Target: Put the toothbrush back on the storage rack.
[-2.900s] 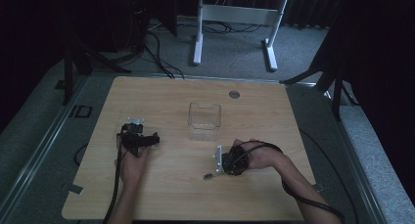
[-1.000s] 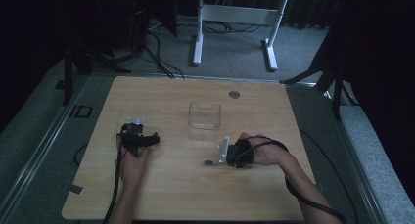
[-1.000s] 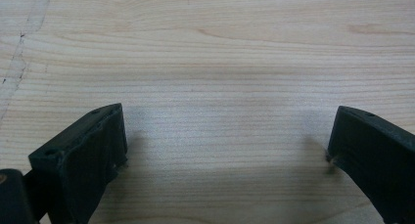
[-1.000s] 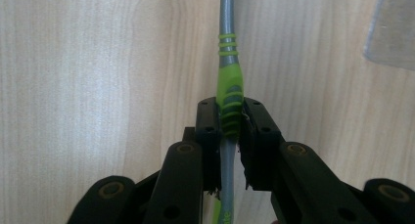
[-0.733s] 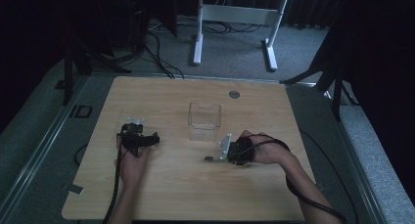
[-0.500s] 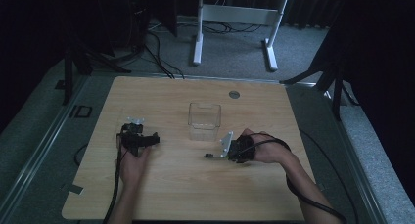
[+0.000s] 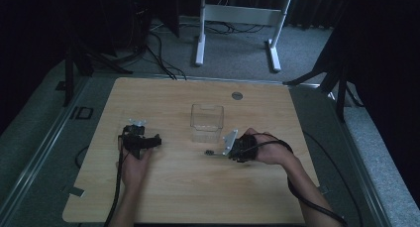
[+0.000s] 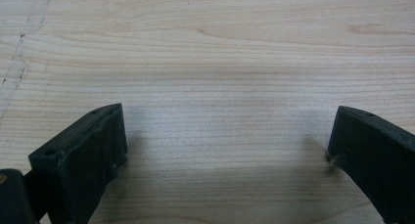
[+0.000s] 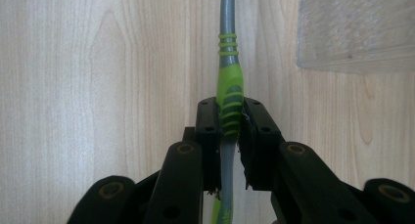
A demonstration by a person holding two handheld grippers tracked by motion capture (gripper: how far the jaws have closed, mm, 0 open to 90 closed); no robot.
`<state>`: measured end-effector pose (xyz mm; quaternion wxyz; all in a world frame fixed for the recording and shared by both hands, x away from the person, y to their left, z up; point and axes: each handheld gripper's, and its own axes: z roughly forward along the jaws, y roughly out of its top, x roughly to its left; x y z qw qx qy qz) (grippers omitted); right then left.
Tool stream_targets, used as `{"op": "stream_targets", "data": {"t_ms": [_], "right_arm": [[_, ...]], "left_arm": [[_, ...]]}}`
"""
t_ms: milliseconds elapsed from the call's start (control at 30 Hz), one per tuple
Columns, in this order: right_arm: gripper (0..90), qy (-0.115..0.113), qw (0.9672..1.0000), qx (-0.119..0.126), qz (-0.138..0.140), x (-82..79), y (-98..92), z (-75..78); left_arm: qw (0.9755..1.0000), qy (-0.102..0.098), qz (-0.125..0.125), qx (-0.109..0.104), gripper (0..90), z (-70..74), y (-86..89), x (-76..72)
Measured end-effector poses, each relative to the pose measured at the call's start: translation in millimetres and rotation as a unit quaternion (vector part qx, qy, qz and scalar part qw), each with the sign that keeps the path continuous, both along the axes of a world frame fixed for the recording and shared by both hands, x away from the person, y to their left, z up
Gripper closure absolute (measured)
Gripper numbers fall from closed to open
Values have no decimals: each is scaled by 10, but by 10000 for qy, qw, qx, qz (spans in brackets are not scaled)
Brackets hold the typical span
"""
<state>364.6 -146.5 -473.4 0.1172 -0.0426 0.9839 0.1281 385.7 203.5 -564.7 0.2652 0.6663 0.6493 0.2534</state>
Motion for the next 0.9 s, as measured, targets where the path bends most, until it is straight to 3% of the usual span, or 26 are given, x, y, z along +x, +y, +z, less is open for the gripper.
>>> {"op": "stream_targets", "data": {"t_ms": [900], "right_arm": [[793,-49,9969,695,-353,75,-34,92]], "left_arm": [[10000,0,-1,0,14,0,0,0]]}}
